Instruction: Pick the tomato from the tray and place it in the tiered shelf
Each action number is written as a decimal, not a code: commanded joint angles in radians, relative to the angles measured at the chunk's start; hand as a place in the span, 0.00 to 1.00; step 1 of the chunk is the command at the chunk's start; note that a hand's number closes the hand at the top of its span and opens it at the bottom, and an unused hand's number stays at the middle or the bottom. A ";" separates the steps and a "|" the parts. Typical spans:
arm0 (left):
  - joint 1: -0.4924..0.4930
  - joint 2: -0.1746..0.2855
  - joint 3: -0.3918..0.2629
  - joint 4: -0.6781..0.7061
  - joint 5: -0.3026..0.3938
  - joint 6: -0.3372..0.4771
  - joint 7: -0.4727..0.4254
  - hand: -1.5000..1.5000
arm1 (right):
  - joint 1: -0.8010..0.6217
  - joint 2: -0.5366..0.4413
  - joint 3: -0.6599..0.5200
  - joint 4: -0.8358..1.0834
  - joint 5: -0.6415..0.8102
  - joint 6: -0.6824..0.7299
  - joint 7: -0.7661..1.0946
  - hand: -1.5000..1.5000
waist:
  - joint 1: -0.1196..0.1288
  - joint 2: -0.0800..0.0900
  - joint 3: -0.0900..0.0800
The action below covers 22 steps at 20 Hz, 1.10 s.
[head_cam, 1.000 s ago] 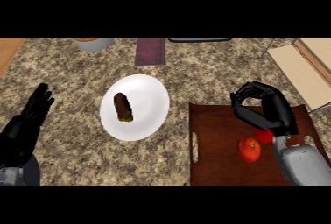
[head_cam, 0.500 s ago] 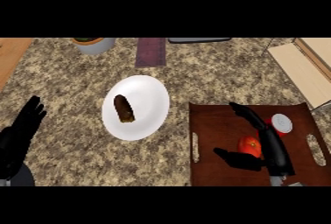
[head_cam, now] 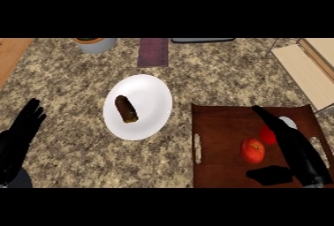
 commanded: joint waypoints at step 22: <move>-0.009 -0.008 -0.044 0.115 -0.001 0.010 -0.039 0.50 | -0.178 -0.080 0.181 0.011 0.103 0.474 0.352 0.00 | 0.022 0.019 -0.039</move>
